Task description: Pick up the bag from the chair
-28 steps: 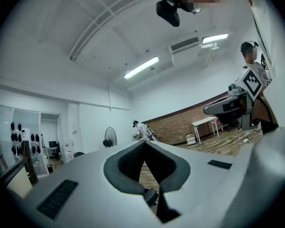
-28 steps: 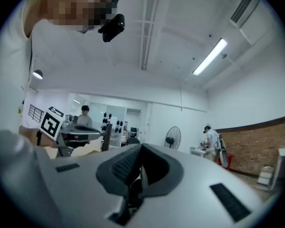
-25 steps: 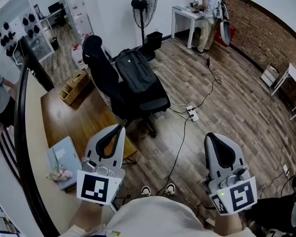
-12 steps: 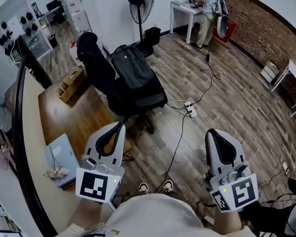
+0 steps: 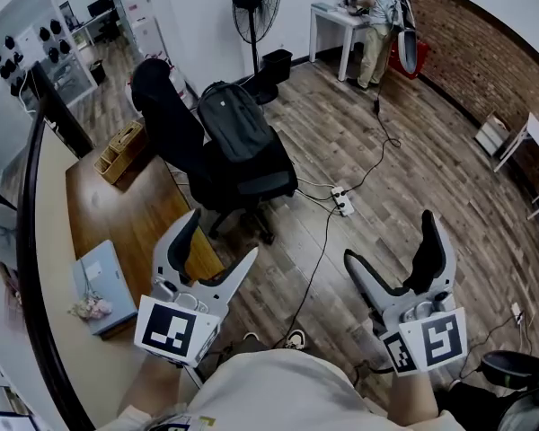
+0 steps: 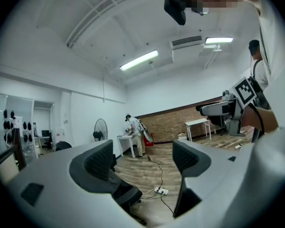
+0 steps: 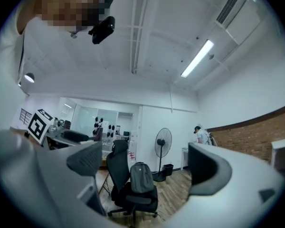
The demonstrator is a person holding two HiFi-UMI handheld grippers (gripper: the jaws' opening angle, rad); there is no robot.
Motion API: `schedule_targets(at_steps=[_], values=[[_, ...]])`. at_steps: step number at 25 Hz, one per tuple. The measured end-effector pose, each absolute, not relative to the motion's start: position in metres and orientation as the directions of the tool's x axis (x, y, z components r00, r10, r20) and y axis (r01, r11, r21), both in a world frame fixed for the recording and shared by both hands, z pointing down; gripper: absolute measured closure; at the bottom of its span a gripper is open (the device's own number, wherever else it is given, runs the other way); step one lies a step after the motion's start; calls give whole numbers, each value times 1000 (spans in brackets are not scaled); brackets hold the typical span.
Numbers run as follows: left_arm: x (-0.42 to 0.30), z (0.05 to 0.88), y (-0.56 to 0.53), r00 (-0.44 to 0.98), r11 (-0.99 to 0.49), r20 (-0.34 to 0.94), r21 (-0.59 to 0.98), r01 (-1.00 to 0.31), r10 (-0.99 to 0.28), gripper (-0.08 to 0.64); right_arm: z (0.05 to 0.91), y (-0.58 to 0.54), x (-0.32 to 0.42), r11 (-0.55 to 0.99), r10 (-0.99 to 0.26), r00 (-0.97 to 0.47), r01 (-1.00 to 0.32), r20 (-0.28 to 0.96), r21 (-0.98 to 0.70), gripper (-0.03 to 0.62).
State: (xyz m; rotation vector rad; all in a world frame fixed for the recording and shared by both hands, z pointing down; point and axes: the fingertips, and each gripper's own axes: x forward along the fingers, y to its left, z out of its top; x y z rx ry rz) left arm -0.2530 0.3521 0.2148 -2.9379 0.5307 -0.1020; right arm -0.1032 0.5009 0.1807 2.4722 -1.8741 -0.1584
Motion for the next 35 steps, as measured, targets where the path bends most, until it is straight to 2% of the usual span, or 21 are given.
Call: schedule_targets(at_steps=[2,4,13,21,35], values=[[-246,214,354,920,-908,14,-171,-383,-391,149,181,508,-91,-304,-952,297,-945,-68,123,0],[-244,211,357,907,-893,-14,-170,-417,-421,131,183,515,-84,-317,-948,309,-939,-76,134,-3],[-212,217,354,919,-906,-7,-165,-389,-394,124,192,513,-51,-336,-941,329,-935,-73,114,-2],[-174,234,314,921,-911,13,-153,-383,-389,124,214,477,-22,-318,-948,318,-940,-19,122,-2],[-101,247,160,903,-900,30,-93,-425,-429,124,216,326,59,-308,-948,316,-940,34,151,0]])
